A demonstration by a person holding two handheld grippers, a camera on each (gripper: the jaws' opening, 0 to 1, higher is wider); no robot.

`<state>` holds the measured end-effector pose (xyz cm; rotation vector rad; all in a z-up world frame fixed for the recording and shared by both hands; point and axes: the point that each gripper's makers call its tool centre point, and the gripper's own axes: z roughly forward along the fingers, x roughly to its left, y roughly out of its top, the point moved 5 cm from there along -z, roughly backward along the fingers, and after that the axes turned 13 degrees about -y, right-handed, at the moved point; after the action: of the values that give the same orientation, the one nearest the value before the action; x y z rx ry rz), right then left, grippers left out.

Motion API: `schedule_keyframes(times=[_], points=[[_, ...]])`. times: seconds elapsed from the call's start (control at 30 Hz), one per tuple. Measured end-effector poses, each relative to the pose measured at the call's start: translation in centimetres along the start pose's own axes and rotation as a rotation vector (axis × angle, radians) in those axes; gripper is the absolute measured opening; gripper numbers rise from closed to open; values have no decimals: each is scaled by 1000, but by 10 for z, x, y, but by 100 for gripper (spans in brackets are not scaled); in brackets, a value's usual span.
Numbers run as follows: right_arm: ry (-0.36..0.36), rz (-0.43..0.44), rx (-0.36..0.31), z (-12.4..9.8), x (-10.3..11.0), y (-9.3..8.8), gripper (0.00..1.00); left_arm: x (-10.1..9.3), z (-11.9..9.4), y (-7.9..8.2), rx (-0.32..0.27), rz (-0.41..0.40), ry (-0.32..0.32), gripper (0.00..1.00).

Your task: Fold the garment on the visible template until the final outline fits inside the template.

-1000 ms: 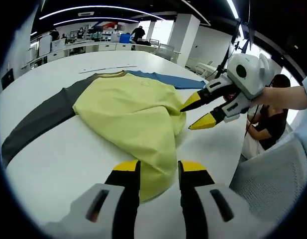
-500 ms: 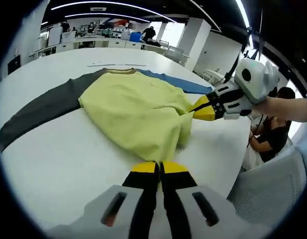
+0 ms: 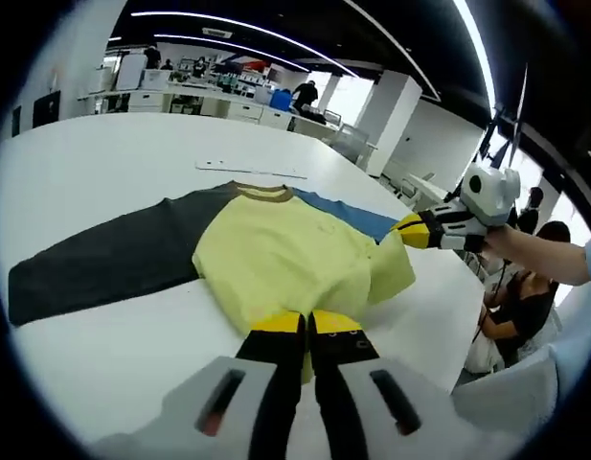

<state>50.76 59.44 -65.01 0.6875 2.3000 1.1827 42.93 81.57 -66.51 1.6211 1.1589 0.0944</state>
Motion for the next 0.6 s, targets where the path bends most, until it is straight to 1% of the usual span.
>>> schedule_keyframes(times=[0.13,0.23,0.27,0.3,0.33,0.37,0.47,0.53,0.6], points=[[-14,-21,18,20,-19,12,0,22,7,12,7,-46,8,0],[-13,-15,58,38,-32,15,0,35,12,15,35,-66,20,0],[-16,-20,58,42,-35,16,0,36,12,15,37,-69,23,0],[-16,-26,60,46,-37,17,0,44,13,18,38,-77,27,0],[-13,-25,74,52,-39,17,0,48,14,19,36,-84,25,0],[-12,-29,78,57,-40,17,0,52,15,20,36,-103,25,0],[-11,-35,103,72,-44,13,0,62,19,18,50,-128,32,0],[-9,-31,120,81,-44,10,0,66,22,17,56,-148,29,0],[-8,-31,129,86,-44,6,0,67,24,15,65,-145,29,0]])
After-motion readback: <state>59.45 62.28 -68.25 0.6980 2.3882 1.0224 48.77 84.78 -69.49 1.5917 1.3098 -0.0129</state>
